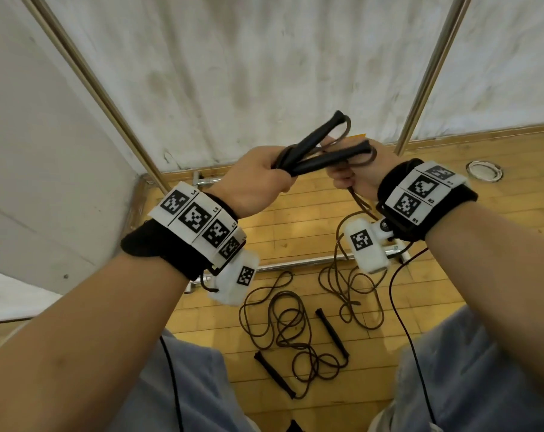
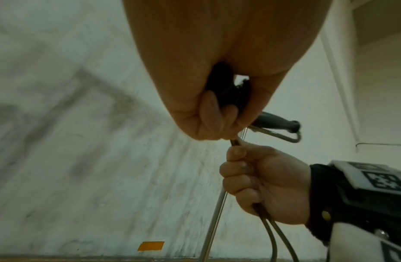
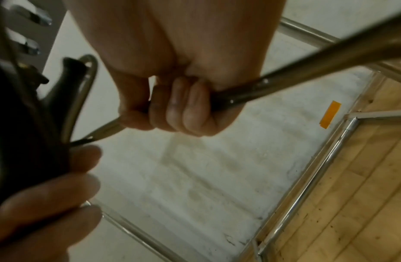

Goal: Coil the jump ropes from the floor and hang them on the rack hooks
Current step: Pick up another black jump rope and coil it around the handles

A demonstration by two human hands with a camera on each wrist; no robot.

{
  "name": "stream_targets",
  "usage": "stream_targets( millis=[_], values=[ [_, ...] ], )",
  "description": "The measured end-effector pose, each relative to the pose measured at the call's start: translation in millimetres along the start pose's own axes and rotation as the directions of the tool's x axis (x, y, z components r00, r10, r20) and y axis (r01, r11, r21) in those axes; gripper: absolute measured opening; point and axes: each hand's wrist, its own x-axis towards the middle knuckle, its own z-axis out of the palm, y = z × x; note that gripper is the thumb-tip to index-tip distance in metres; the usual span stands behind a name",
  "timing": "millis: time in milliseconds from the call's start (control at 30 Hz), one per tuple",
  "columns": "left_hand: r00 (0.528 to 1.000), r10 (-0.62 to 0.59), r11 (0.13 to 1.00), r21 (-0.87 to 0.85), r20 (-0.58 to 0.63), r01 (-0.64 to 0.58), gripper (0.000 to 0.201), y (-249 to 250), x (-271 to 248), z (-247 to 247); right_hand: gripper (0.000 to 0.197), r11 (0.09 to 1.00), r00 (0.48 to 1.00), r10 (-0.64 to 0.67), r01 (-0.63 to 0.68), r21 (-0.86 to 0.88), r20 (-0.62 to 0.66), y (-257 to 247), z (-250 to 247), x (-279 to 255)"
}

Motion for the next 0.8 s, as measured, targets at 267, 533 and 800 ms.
stream_targets(
  millis=[267,533,800],
  values=[
    [0.967,-0.162,0.954,-0.28,-0.194,0.104,0.03,-9,9,4,0.033,0.874,0.991,-0.104,0.05,-0.483,-0.085,23,32,-10],
    [0.931,-0.121,0.992,-0.083,-0.343,0.099,0.012,-19,15,11,0.024,0.69,0.987,-0.158,0.081,-0.719,-0.04,29,58,-21],
    [0.919,-0.022,0.982,0.165,-0.393,0.094,0.01,-18,29,29,0.03,0.876,0.995,0.025,-0.066,-0.478,-0.092,40,57,-19]
  ],
)
